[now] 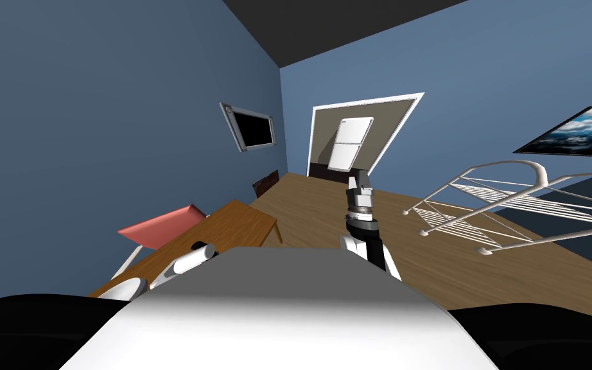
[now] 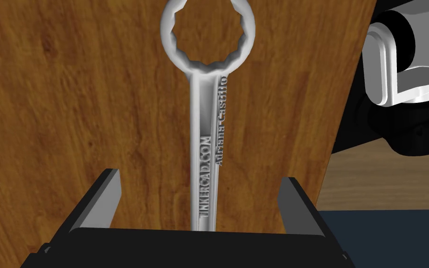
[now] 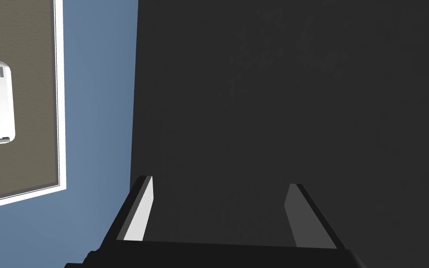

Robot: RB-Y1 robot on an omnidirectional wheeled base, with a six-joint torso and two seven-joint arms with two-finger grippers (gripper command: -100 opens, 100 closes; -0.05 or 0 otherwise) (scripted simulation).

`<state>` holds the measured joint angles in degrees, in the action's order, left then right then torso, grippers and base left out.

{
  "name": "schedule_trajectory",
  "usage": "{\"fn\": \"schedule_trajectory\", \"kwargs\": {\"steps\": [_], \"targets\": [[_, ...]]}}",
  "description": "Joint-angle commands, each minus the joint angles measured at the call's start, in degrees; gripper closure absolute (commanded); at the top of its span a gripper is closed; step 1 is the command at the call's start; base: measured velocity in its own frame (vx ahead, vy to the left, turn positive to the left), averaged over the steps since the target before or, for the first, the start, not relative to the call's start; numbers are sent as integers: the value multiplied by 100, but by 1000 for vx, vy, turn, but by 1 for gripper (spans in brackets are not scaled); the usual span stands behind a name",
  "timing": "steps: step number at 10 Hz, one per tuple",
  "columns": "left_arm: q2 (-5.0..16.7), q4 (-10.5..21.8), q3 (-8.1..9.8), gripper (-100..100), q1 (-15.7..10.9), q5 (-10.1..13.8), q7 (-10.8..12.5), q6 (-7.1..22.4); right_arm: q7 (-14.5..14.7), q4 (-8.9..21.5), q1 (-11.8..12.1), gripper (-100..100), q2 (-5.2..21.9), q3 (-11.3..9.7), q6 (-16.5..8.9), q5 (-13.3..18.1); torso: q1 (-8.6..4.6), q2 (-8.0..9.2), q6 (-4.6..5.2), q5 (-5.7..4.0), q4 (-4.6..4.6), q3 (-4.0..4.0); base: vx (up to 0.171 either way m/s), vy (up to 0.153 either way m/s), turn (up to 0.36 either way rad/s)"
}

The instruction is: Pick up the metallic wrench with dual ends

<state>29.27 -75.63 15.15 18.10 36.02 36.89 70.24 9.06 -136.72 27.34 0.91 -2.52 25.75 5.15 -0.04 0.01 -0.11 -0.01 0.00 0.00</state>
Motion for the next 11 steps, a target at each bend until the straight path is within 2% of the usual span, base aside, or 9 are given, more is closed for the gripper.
{"fn": "schedule_trajectory", "kwargs": {"steps": [1, 4, 5, 6, 10, 11], "targets": [[-99, 206, -31, -100, -50, -70, -79, -179, 0, 0, 0, 0, 0, 0, 0, 0, 0, 0, 0, 0, 0, 0, 11, 13, 10], [-247, 515, -77, -100, -125, -176, -199, -449, 0, 0, 0, 0, 0, 0, 0, 0, 6, -10, 0, 2, -2, -6, 19, 23, 8], [-216, 391, -68, -100, -85, -156, -144, -352, 0, 0, 0, 0, 0, 0, 0, 0, 6, -11, 0, 2, -3, -6, 11, 9, 2], [-223, 399, -70, 100, -83, -161, -152, -376, 0, 0, 0, 0, 0, 0, 0, 0, 2, -8, 0, 0, -2, -5, 0, 0, 0], [-228, 395, -73, 100, -82, -157, -151, -367, 0, 0, 0, 0, 0, 0, 0, 0, 19, -10, 2, 7, -3, -6, 0, 0, 0], [-228, 395, -73, 0, -82, -157, -151, -367, 0, 0, 0, 0, 0, 0, 0, 0, 20, -10, 2, 7, -3, -6, 0, 0, 0]]}}
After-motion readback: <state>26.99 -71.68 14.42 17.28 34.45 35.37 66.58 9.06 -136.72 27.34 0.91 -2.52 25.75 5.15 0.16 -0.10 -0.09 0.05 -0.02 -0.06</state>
